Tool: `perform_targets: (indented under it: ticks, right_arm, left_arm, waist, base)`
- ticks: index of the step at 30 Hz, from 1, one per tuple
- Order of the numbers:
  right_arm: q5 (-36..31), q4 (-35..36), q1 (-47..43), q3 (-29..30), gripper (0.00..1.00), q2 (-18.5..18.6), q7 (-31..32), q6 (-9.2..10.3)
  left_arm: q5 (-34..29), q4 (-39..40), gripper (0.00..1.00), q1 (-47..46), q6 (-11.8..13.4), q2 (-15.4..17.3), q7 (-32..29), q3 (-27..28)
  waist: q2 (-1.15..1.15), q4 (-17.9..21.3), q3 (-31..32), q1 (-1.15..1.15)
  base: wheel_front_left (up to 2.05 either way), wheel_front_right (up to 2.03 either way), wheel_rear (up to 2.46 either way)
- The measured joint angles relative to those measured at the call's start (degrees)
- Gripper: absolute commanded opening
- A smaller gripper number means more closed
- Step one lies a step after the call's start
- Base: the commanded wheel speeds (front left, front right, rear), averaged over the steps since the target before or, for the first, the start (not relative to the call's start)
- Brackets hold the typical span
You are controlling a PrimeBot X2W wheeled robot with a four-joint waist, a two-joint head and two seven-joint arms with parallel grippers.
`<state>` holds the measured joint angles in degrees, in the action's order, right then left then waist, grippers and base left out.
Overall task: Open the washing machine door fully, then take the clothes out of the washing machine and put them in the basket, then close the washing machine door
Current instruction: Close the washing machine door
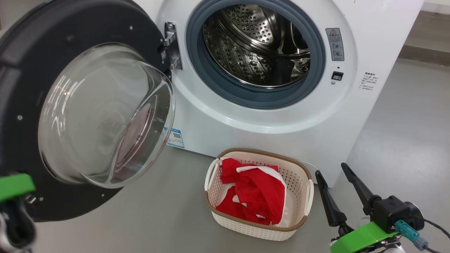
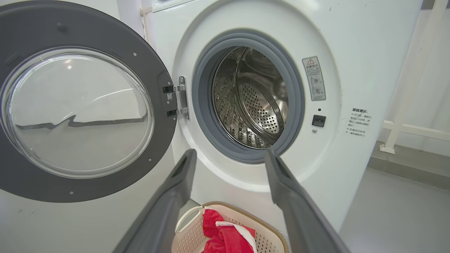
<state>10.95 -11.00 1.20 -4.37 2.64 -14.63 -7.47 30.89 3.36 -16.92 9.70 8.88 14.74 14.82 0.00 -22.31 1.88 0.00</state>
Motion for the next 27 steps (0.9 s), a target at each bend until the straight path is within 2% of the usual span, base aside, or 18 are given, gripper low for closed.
perform_targets:
  ticks: [7, 14, 21, 23, 27]
  right_arm:
    - [-0.5, 0.0, 0.0, 0.4, 1.00, 0.0, 0.0, 0.00]
    - [-0.5, 0.0, 0.0, 0.2, 1.00, 0.0, 0.0, 0.00]
    - [-0.5, -0.5, 0.0, 0.0, 1.00, 0.0, 0.0, 0.00]
    - [-0.5, -0.6, 0.0, -0.1, 1.00, 0.0, 0.0, 0.00]
    - [-0.5, -0.6, -0.1, -0.2, 1.00, 0.0, 0.0, 0.00]
  left_arm:
    - [6.5, -9.0, 0.00, -9.3, -0.1, 3.3, -1.6, 6.4]
    - [16.5, -23.6, 0.00, -16.1, 1.5, 5.1, -14.4, 10.5]
    - [21.6, -33.4, 0.00, -21.7, 1.4, 8.0, -22.0, 12.3]
    - [22.9, -35.6, 0.00, -22.4, 0.7, 8.8, -24.3, 12.4]
    - [23.9, -40.5, 0.00, -24.0, 0.2, 10.4, -26.4, 12.3]
  waist:
    - [0.00, 0.2, -0.1, 0.00]
    - [0.00, 0.2, 0.1, 0.00]
    - [0.00, 0.4, 0.5, 0.00]
    - [0.00, 0.6, 0.6, 0.00]
    - [0.00, 0.6, 0.7, 0.00]
  base:
    - [0.00, 0.00, 0.00]
    - [0.00, 0.00, 0.00]
    - [0.00, 0.00, 0.00]
    - [0.00, 0.00, 0.00]
    - [0.00, 0.00, 0.00]
